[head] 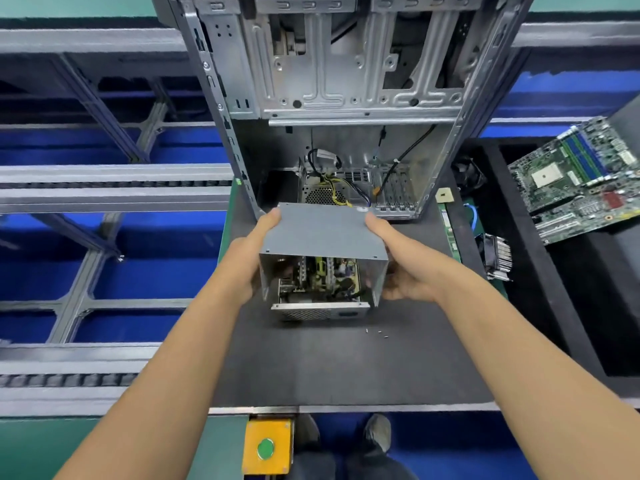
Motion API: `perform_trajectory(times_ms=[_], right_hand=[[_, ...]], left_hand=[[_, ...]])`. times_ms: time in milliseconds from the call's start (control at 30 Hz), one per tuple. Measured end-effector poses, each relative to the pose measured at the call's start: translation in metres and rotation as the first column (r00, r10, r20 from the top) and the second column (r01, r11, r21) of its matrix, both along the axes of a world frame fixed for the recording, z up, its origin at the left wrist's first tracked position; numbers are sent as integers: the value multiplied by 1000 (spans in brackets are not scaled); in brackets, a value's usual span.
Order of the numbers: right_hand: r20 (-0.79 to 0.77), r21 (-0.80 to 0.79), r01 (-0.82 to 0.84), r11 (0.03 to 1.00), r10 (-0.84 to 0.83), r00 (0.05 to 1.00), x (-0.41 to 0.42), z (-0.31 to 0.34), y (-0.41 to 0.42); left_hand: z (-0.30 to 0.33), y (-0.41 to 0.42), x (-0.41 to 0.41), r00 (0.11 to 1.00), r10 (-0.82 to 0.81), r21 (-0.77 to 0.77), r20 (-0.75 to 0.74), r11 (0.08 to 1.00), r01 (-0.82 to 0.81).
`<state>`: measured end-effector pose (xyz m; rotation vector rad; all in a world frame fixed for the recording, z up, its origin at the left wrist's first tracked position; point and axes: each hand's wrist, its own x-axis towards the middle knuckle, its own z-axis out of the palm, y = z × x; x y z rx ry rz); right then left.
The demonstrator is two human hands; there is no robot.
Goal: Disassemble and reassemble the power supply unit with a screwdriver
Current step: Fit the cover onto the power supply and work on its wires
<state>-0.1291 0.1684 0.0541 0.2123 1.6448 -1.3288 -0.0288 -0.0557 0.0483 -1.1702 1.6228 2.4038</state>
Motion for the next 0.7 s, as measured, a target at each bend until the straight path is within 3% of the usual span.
perform_trajectory(times_ms=[333,533,700], right_hand=[[-188,-52,-23,998,13,982,1,-9,-10],[-220,-97,-88,991,65,973,7,-23,-8],[-233,-95,-54,994,30,972,7,-26,-14]], left_hand=[[-11,-1,8,1000,2,-37,-11,999,-2],[-13,-3,15,999,10,-106,-48,994,-16],[-14,-4,13,999,19,-78,-27,997,-21]])
